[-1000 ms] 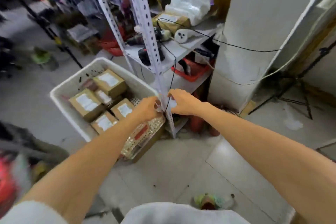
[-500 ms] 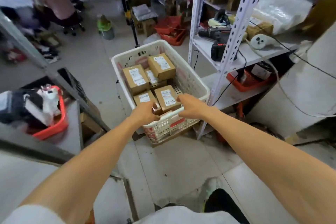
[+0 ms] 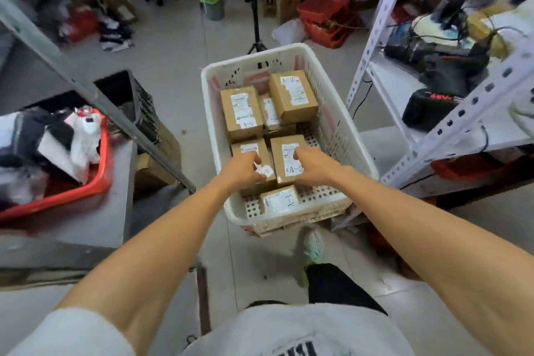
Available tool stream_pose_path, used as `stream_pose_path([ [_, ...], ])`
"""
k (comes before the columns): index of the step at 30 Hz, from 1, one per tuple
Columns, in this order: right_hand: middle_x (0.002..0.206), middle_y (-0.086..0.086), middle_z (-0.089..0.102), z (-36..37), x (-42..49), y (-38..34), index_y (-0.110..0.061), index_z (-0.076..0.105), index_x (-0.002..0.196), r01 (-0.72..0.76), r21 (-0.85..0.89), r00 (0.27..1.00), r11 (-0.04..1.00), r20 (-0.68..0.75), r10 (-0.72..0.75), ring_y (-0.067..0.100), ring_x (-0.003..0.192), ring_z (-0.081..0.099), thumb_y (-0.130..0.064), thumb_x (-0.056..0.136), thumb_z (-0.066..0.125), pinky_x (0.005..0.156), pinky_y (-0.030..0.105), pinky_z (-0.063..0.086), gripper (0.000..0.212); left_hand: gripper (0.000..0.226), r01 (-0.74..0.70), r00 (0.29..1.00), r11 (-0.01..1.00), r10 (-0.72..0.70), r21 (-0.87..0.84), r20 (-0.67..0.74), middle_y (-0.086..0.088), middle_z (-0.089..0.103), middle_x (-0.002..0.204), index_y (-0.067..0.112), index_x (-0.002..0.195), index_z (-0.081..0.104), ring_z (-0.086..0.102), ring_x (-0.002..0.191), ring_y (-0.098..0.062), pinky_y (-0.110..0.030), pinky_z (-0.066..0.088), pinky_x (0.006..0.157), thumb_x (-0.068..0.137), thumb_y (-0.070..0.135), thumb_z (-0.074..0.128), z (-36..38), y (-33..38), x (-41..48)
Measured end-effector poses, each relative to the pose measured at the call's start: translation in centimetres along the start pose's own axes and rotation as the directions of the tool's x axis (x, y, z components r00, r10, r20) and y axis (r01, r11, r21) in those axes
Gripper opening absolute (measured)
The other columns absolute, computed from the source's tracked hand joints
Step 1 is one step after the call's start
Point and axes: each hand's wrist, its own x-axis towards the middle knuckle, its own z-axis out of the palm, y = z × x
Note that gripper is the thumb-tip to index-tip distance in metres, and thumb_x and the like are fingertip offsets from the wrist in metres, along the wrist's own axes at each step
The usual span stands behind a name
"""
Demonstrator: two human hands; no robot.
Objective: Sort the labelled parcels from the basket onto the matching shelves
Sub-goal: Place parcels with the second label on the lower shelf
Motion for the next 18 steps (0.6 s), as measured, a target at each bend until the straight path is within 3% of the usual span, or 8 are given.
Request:
stream_pose_path([
  [6,0.125,0.014,0.052,-1.2,7.8,4.9,-0.006,0.047,0.125,-0.011,0.047,0.99,0.999,0.14,0.005,0.029,0.11,0.053,-0.02,0.08,0.062,0.091,0.044,0.049,0.05,0.047,0.103,0.995,0.989,-0.101,-0.11,0.02,-0.005,0.063,0.119,0.015,0.122,0.055,0.059,0.105,-0.022,-0.036,0.049,0.089,0.08,0.03,0.074,0.8,2.2,8.6],
  [10,0.123,0.012,0.053,-1.3,12.1,5.6,-0.004,0.047,0.129,-0.074,0.159,0.988,0.985,0.144,0.051,0.025,0.106,0.051,-0.017,0.083,0.065,0.085,0.034,0.048,0.051,0.046,0.146,0.989,0.973,-0.141,-0.181,0.038,-0.003,0.061,0.116,0.015,0.12,0.054,0.058,0.102,-0.019,-0.036,0.05,0.09,0.081,0.029,0.073,2.0,2.9,13.0],
  [18,0.126,0.015,0.052,3.5,17.4,9.8,-0.002,0.048,0.127,-0.253,0.191,0.96,0.948,0.172,0.221,0.029,0.115,0.05,-0.015,0.081,0.07,0.086,0.027,0.04,0.052,0.055,0.175,0.97,0.98,-0.155,-0.094,0.187,-0.006,0.059,0.123,0.012,0.126,0.052,0.057,0.109,-0.024,-0.038,0.049,0.09,0.079,0.031,0.074,6.4,-1.7,20.7],
])
